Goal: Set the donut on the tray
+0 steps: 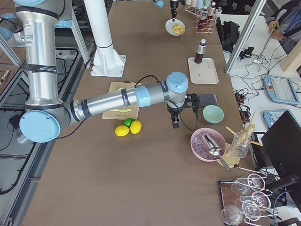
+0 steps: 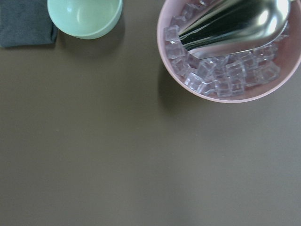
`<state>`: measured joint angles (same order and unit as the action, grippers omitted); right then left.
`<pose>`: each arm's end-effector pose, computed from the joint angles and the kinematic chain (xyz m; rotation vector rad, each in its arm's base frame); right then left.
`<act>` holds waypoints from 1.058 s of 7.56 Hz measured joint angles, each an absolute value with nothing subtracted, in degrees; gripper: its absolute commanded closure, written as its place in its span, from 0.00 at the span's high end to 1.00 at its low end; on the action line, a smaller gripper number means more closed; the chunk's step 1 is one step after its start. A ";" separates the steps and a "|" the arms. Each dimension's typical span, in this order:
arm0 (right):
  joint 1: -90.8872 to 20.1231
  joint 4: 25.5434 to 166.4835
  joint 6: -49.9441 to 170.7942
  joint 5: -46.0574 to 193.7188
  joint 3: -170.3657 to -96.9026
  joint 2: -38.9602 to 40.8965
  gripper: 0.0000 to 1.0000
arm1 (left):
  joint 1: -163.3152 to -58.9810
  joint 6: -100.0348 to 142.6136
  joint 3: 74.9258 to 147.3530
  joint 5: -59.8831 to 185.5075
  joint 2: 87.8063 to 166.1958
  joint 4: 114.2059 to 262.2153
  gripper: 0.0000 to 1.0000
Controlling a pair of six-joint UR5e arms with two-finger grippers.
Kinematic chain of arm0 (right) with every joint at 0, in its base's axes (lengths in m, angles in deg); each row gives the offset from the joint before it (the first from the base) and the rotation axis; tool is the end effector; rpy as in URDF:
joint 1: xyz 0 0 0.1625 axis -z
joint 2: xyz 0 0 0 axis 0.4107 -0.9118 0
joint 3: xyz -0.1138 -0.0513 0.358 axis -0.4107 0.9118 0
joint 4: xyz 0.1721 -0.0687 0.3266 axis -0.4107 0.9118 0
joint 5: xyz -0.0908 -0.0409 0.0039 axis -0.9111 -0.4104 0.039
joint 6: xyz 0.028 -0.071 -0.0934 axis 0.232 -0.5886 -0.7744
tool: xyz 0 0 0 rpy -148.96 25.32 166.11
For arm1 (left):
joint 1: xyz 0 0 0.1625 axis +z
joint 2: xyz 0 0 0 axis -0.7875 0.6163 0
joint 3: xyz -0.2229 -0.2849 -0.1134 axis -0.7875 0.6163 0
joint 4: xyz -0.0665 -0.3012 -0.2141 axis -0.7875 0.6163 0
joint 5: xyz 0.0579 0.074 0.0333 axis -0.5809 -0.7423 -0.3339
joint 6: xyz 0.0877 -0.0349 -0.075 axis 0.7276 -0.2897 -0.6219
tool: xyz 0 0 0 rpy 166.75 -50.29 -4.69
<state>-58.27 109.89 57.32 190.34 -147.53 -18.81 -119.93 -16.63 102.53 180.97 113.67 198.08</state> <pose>-0.0181 -0.4574 0.4843 0.1112 -0.8926 -0.0291 0.1561 -0.4964 0.5551 -0.0577 1.0112 -0.2251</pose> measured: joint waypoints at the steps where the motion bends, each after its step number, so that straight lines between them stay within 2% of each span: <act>1: -55.72 109.88 64.28 190.46 -149.98 -17.78 1.00 | -118.64 -20.98 106.07 180.94 114.79 195.74 0.00; 4: -44.17 103.89 89.17 187.13 -154.70 -14.34 1.00 | -110.68 -36.94 115.11 177.90 119.44 191.12 0.00; 6: -32.07 95.71 108.78 177.69 -155.03 -11.10 1.00 | -105.11 -47.74 120.06 174.30 124.08 187.51 0.00; 8: -23.09 94.33 122.31 172.03 -154.94 -5.34 1.00 | -99.93 -56.93 122.25 170.60 128.74 186.47 0.00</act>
<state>-23.09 94.33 122.31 172.03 -154.94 -5.34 -99.93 -56.93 122.25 170.60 128.74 186.47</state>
